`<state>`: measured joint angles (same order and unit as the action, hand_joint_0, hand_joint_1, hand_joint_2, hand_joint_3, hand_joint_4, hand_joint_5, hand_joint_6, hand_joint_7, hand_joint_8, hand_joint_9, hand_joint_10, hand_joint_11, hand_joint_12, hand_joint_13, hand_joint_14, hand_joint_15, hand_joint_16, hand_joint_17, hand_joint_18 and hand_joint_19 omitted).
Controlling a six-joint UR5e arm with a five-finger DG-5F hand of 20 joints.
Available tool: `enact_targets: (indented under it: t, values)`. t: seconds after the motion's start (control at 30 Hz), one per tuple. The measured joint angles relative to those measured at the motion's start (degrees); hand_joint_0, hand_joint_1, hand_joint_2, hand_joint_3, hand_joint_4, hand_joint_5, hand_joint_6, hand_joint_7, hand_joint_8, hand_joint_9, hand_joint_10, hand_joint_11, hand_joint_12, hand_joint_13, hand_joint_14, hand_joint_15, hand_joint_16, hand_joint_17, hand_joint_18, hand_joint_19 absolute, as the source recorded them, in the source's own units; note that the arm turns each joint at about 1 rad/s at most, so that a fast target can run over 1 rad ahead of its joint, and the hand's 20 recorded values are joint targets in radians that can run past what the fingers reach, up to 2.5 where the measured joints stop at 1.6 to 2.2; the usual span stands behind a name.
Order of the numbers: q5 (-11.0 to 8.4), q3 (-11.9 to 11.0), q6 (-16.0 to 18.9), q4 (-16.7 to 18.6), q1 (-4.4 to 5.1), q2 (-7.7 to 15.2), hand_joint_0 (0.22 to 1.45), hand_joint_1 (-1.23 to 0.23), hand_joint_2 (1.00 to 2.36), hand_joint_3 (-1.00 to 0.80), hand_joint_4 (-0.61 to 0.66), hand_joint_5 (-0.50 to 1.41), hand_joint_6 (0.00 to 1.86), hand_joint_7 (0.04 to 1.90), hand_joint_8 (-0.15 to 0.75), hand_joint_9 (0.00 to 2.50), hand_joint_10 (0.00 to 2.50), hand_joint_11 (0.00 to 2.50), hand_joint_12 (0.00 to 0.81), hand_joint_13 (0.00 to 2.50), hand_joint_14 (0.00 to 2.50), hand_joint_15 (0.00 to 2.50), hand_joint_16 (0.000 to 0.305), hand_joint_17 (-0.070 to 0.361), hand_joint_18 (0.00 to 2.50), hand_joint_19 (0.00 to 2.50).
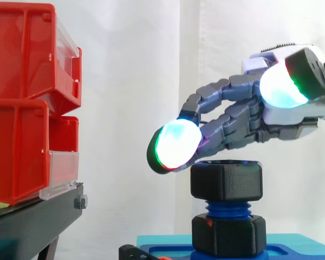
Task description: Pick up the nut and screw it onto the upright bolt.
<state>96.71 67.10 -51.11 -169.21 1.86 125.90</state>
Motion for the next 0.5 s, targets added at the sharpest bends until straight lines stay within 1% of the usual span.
enact_targets:
  t: [0.03, 0.13, 0.23, 0.5]
  values:
    - [-0.26, 0.7, 0.4, 1.2, 0.20, 0.0, 0.36, -0.54, 1.00, -0.50, 0.16, -0.24, 0.50, 0.66, 0.298, 0.44, 0.00, 0.00, 0.435, 0.25, 0.00, 0.00, 0.066, 0.148, 0.00, 0.07]
    - [-0.66, 1.7, 1.0, 3.2, 0.53, 0.0, 0.37, -0.53, 1.00, -0.50, 0.16, -0.24, 0.50, 0.67, 0.299, 0.44, 0.00, 0.00, 0.434, 0.25, 0.00, 0.00, 0.065, 0.147, 0.00, 0.07]
    - [-0.79, 2.1, 1.4, 4.2, 0.75, 0.0, 0.37, -0.52, 1.00, -0.50, 0.16, -0.23, 0.50, 0.68, 0.300, 0.45, 0.00, 0.00, 0.433, 0.26, 0.00, 0.00, 0.065, 0.147, 0.00, 0.07]
    - [-0.68, 2.3, 1.3, 3.3, 0.85, 0.0, 0.40, -0.48, 1.00, -0.50, 0.20, -0.17, 0.50, 0.77, 0.306, 0.53, 0.00, 0.00, 0.419, 0.31, 0.00, 0.02, 0.062, 0.141, 0.06, 0.11]
